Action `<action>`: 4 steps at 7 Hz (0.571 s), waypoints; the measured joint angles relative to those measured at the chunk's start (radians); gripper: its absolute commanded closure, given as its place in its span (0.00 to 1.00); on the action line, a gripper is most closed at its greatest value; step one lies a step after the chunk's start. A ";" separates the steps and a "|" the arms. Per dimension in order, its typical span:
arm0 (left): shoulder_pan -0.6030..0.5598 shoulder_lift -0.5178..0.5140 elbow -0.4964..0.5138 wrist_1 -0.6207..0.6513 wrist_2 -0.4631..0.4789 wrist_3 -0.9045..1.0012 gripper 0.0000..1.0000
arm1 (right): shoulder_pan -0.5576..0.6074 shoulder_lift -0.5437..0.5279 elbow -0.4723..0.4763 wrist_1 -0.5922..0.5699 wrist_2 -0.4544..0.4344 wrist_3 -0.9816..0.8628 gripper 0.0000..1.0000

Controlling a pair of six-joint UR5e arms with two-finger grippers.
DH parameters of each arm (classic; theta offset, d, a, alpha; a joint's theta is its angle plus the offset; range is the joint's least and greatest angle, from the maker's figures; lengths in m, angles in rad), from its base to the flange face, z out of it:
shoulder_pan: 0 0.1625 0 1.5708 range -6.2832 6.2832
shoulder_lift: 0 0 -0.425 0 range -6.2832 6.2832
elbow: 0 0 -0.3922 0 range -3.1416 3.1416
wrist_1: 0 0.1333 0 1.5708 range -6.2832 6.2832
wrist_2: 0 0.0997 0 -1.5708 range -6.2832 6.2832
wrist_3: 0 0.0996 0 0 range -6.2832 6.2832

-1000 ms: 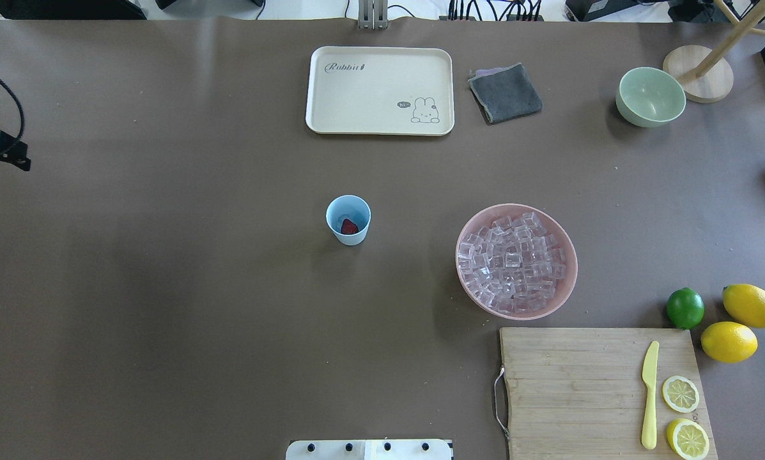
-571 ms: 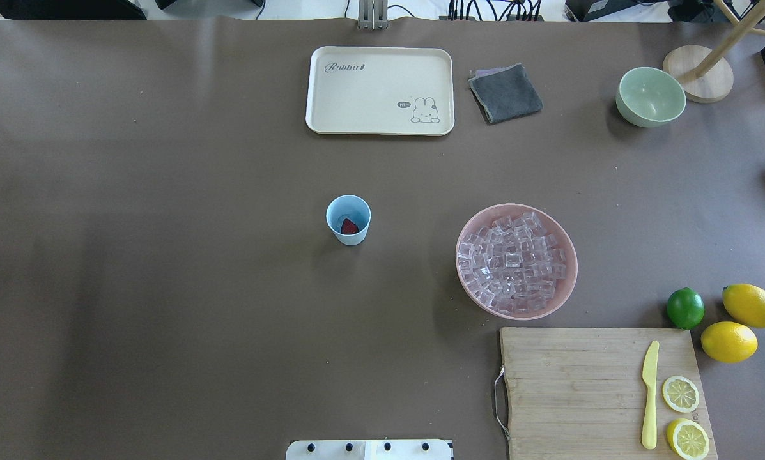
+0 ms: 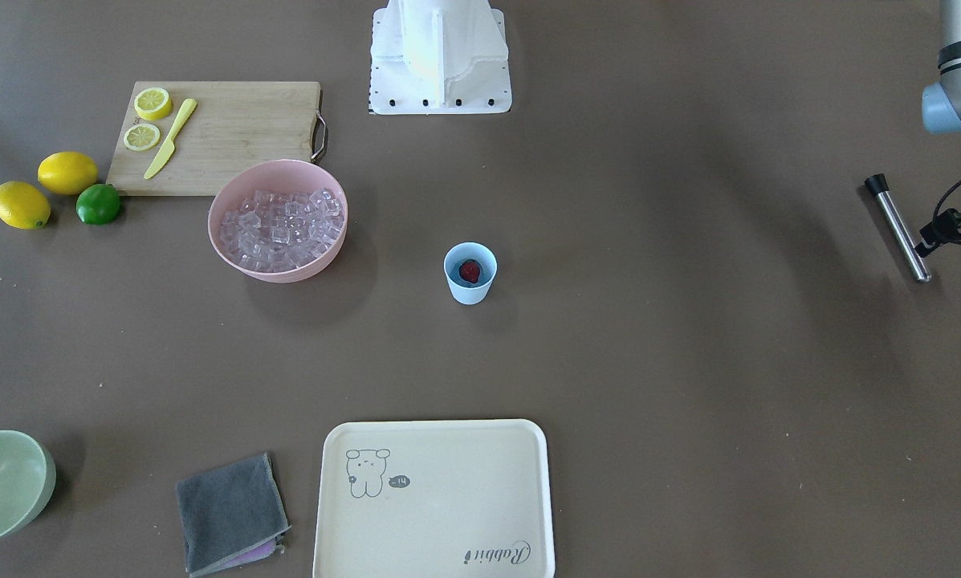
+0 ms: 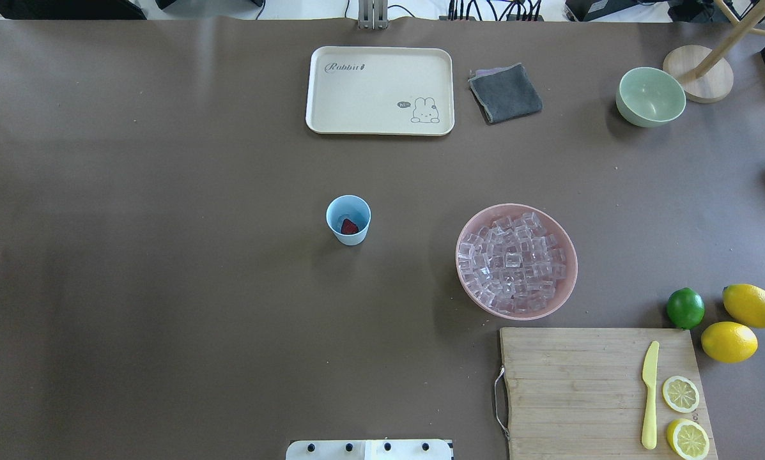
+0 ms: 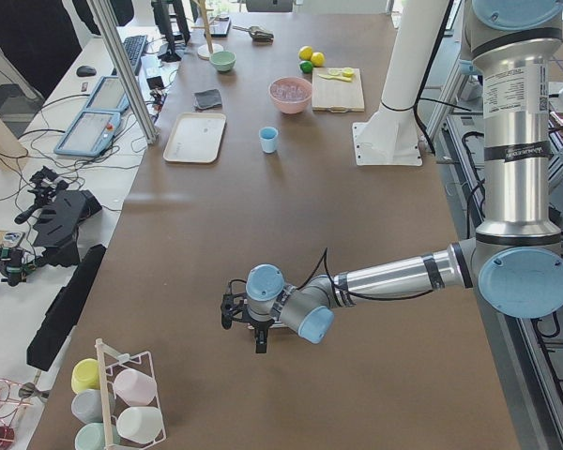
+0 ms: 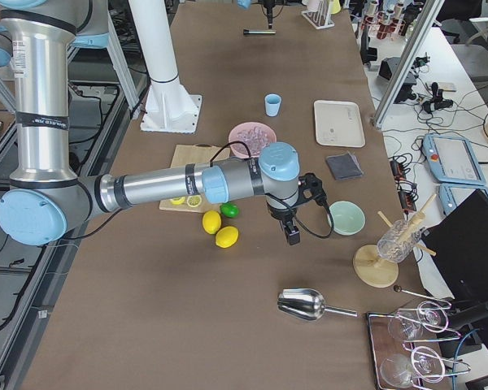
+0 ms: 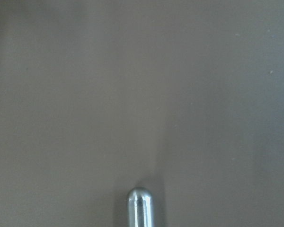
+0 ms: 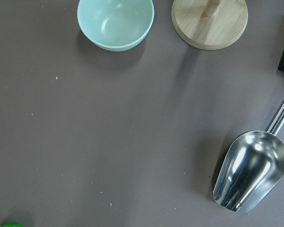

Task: Mash ice and strawberries in cup
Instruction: 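Grasp the metal pestle upright with the left gripper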

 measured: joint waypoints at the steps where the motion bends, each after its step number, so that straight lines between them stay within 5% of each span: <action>1: 0.007 0.007 0.015 -0.062 -0.002 -0.060 0.02 | 0.002 -0.006 0.001 0.001 0.001 0.000 0.01; 3: 0.051 0.019 0.008 -0.149 -0.003 -0.180 0.05 | 0.008 -0.016 0.003 0.002 0.003 -0.002 0.01; 4: 0.069 0.027 -0.006 -0.162 -0.003 -0.197 0.18 | 0.012 -0.019 0.004 0.002 0.004 -0.003 0.01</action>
